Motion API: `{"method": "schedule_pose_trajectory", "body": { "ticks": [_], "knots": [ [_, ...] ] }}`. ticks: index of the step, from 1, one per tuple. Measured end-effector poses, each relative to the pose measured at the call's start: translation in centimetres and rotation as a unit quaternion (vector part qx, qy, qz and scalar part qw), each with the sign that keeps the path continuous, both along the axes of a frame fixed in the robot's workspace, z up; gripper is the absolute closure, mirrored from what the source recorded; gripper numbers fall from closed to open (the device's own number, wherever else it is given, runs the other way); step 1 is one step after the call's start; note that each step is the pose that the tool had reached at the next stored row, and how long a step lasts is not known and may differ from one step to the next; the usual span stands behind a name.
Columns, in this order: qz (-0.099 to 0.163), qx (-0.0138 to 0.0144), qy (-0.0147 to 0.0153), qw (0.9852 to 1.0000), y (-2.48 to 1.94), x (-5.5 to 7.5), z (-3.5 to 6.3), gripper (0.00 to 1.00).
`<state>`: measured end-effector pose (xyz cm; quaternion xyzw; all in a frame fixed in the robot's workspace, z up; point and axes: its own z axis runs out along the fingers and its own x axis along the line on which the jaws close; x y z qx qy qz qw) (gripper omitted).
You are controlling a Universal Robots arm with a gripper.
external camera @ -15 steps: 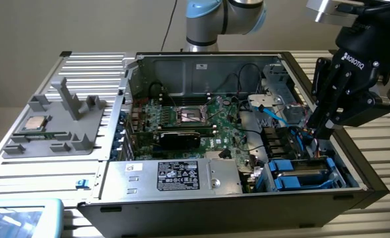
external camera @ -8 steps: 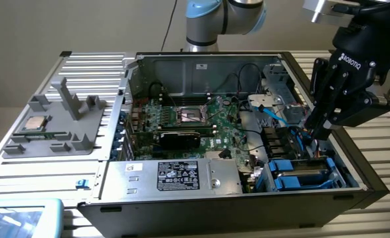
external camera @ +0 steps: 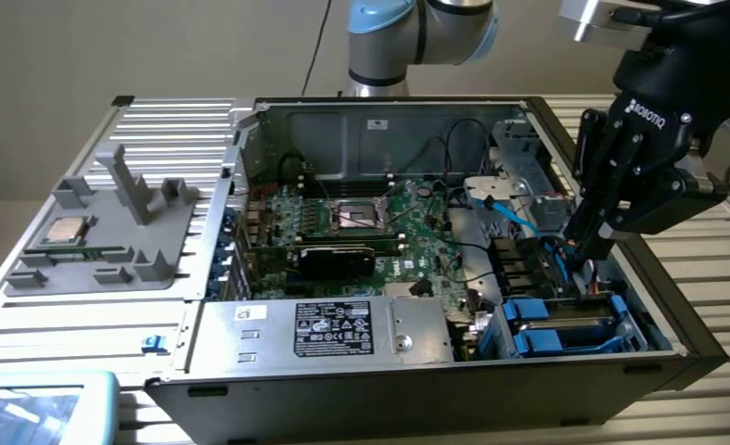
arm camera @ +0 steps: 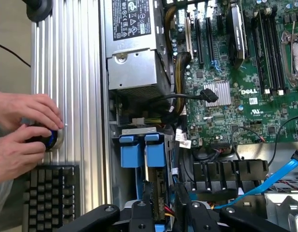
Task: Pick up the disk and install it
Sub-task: 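Insert the first disk wire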
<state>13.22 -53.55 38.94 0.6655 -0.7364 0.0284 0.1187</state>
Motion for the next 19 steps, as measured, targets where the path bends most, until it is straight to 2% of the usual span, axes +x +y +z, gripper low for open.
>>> {"method": "schedule_pose_trajectory", "body": {
  "ticks": [2,9,16,19],
  "knots": [
    [0.000,-0.0010,0.0000,1.0000,0.14,0.0,-0.30,0.69],
    [0.000,-0.0017,0.0003,1.0000,0.58,-0.4,-1.14,0.69],
    [0.000,-0.0015,0.0016,1.0000,0.62,-0.4,-1.51,0.69],
    [0.000,-0.0015,0.0035,1.0000,0.61,-0.3,-1.67,0.69]
  ]
}}
